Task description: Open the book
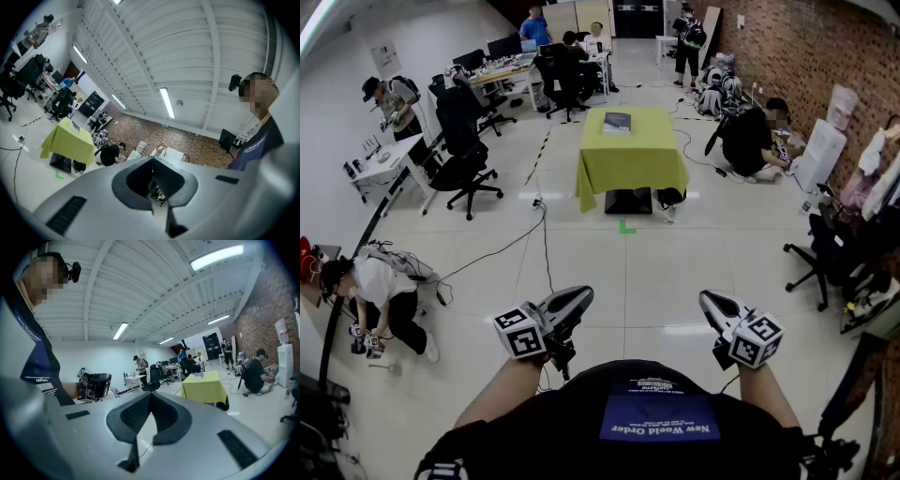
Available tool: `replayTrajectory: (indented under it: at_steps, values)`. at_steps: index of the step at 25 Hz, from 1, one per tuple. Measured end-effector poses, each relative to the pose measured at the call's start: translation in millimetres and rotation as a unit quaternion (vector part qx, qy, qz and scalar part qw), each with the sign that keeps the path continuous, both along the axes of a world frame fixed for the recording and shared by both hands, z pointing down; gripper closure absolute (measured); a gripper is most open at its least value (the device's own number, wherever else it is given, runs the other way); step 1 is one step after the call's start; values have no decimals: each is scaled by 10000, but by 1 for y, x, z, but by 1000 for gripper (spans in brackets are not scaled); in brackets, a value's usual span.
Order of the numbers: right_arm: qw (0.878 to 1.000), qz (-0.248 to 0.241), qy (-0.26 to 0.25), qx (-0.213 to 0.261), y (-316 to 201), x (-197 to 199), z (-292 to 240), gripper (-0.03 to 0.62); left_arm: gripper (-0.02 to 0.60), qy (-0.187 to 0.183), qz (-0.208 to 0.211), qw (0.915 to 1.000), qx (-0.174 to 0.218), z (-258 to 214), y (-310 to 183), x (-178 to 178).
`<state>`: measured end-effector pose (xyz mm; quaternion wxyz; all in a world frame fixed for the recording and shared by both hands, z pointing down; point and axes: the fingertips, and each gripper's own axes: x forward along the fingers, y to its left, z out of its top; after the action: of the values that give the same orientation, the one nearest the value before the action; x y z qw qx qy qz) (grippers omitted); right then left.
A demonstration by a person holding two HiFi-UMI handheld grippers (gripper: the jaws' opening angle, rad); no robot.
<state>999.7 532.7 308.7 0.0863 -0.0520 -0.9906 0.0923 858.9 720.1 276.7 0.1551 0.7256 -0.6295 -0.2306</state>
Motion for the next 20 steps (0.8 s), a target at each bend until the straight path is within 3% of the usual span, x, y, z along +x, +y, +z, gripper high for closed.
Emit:
replayTrajectory:
  at_steps: [6,11,15,20]
  values:
    - [9998,-119,-14,152,-36,22,-3,609,575,38,-93,9999,-21,-2,-39,21]
    - [9995,-272,-2,132,-53,18,0,609,575,86,-102,9998,-114,1,-58,30]
    - [9991,-411,35,48,-54,-1,8,609,575,147,-162,9996,-180,7,-61,18]
    - [9985,-506,154,121,-48,-46,14,609,575,257,-208,9994,-93,17,-56,-26]
